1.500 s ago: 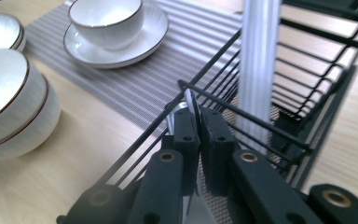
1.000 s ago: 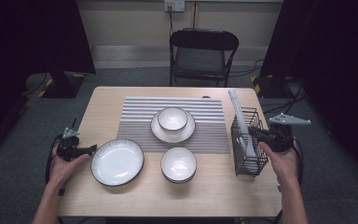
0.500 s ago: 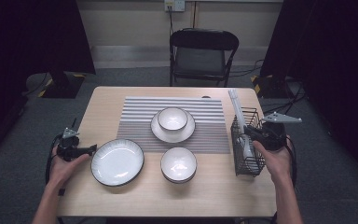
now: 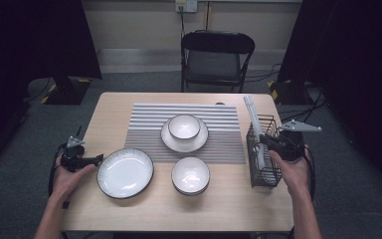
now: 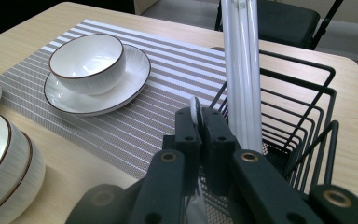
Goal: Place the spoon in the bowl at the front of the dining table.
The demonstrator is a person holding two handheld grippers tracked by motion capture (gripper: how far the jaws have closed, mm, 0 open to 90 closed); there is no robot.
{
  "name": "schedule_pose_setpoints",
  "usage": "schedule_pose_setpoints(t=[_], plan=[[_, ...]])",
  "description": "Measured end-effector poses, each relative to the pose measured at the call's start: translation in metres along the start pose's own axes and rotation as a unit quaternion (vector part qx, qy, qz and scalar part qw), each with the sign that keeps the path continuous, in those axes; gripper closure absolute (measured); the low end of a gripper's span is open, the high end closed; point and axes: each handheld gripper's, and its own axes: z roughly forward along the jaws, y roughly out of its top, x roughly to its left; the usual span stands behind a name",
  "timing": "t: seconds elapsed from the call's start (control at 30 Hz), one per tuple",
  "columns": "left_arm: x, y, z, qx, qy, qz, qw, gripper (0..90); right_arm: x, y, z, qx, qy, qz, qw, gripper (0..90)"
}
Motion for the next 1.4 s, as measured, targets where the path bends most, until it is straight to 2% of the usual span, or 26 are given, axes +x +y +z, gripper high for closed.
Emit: schedule_pose_setpoints(t=[0.5,0.93,1.4], plan=[[0.0,0.0,0.0,0.0,0.0,0.0,1.0,13.2,-0.001,0.003,-0.01,-0.036,-0.003,0.012,0.9993,86.7],[0.0,0.0,0.0,0.0,0.0,0.0,1.0,13.2,0.002,0.012,-0.015,-0.046,-0.008,0.003,0.9989,86.7],[0.0,0.0,0.0,0.0,0.0,0.0,1.0,13.2,0.006,0.029,-0.024,-0.069,-0.013,-0.008,0.9975,86.7]])
